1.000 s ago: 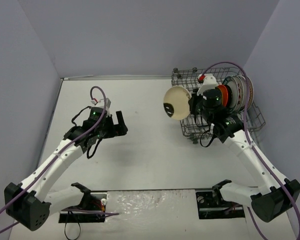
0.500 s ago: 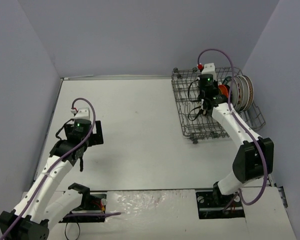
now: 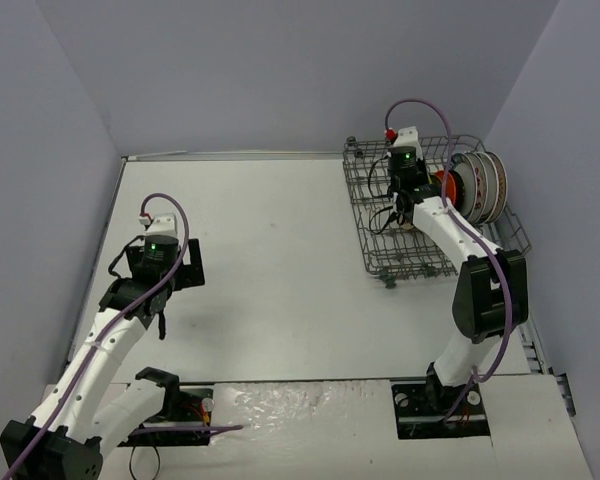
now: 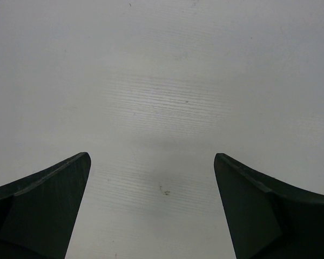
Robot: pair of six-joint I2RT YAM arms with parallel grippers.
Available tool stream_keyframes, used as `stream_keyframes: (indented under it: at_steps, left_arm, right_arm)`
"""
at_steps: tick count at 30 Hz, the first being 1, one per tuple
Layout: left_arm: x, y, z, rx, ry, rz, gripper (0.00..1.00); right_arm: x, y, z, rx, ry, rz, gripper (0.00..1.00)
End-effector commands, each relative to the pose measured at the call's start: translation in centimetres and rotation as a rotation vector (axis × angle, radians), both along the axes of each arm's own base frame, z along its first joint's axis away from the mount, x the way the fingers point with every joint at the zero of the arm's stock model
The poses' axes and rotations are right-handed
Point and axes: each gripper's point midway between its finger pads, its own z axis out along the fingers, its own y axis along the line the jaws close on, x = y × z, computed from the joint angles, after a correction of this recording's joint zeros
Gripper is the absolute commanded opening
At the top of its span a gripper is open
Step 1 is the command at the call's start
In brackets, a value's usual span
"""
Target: Load the plates into the dish rack
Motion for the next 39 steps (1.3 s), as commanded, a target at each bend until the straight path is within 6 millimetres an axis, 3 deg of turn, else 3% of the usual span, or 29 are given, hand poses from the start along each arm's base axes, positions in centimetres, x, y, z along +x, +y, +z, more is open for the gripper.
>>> stream_keyframes:
  at_steps: [1,8,16,20,22,24,30,32,33,35,36,39]
  left_arm:
    - [1.6,-0.4,2.1,-0.020,-0.074,-0.012,0.97]
    - [1.5,-0.3,2.5,-0.023,-0.095,-0.011,0.97]
    - [1.5,-0.1,2.5,-0.016,-0.095,-0.008,0.97]
    - [1.5,-0.1,2.6,-0.015,-0.097,-0.009,0.97]
    - [1.5,-0.1,2.7,-0.016,-0.100,-0.011,0.97]
    - [1.5,-0.2,2.7,-0.020,-0.101,-0.012,0.97]
    - [1.3,-0.3,3.0,-0.026,-0.112,-0.017,0.97]
    - [1.3,-0.1,3.3,-0.016,-0.120,-0.019,0.97]
    - [1.2,0.0,3.5,-0.012,-0.126,-0.019,0.97]
    - [0.9,0.1,4.2,-0.015,-0.140,-0.016,0.97]
    - [0.8,0.1,4.8,-0.024,-0.151,-0.018,0.97]
    - [0.1,0.0,8.0,-0.049,-0.199,-0.019,0.97]
  right_arm:
    - [1.8,0.2,1.9,0.033,-0.113,-0.016,0.00]
    - [2.0,1.0,-1.9,0.065,-0.059,0.008,0.00]
    - [2.1,1.7,-4.8,0.099,-0.016,0.026,0.00]
    - [2.1,1.9,-5.1,0.113,-0.013,0.028,0.14]
    - [2.0,2.1,-4.7,0.130,-0.021,0.038,0.34]
    - [1.9,2.3,-4.0,0.144,-0.035,0.044,0.46]
    - [0.7,2.9,1.1,0.211,-0.131,0.082,0.67]
    - [-0.1,3.2,4.2,0.245,-0.191,0.108,0.75]
    - [-0.9,3.4,6.7,0.267,-0.243,0.129,0.80]
    - [-2.0,3.7,9.0,0.299,-0.285,0.162,0.92]
    - [-3.3,3.6,11.5,0.313,-0.337,0.174,0.97]
    - [-6.6,2.9,15.5,0.338,-0.419,0.191,1.00]
